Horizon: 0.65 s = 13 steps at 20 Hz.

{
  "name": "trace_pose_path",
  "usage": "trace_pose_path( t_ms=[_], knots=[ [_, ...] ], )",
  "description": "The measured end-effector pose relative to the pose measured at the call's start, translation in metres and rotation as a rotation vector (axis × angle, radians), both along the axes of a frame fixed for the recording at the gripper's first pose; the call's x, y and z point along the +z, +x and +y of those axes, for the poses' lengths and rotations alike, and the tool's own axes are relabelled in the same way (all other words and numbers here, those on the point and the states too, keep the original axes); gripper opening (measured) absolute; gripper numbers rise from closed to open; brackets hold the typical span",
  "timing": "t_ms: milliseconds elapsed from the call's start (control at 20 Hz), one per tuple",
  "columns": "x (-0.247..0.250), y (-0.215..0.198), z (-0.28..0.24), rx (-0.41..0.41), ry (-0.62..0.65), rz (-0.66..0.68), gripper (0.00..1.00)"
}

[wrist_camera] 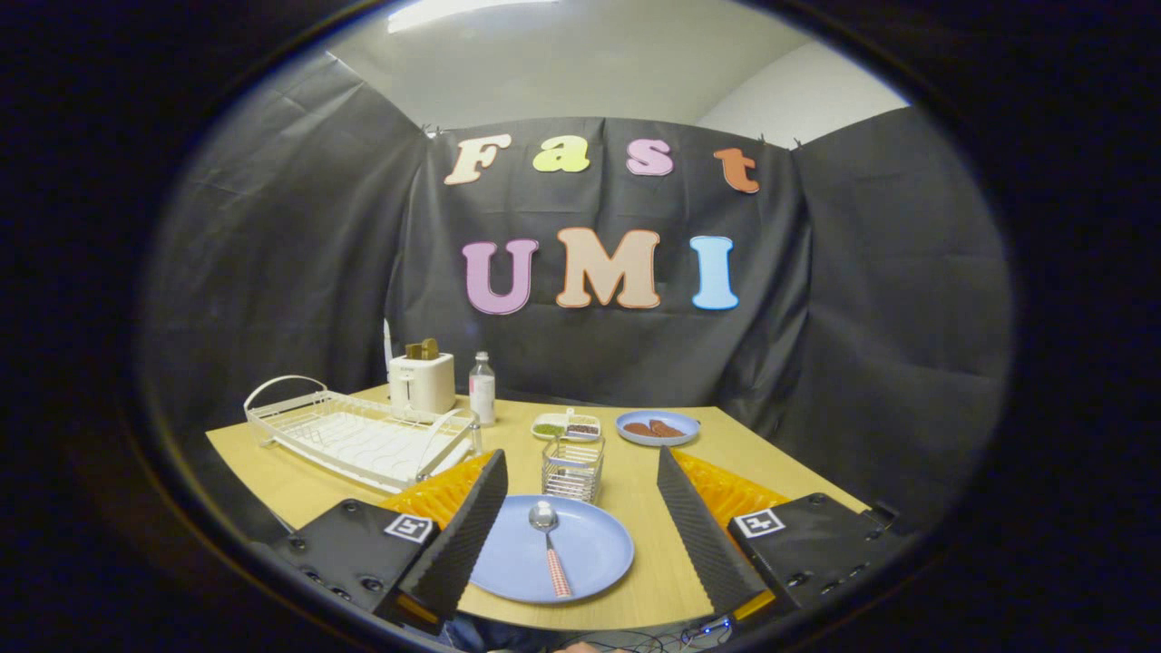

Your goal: Take the plate from the dish rack, then take the spoon from the basket and place it into the plate.

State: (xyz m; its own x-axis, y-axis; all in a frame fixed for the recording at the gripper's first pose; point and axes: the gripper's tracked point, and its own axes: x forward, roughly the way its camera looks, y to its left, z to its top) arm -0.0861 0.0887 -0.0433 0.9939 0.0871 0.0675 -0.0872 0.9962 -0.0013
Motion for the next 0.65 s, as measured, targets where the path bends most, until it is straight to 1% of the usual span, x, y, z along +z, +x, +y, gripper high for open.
trace_pose_path(
  t_ms=[100,300,500,650],
  knots=[
    [0.001,-0.001,-0.005,-0.011,0.018,0.0,1.0],
    [0.004,-0.001,-0.006,0.011,0.084,-0.003,1.0],
    [0.002,0.0,-0.013,-0.009,0.069,-0.002,1.0],
    [0.0,0.002,-0.009,0.0,0.068,0.001,1.0]
  ],
)
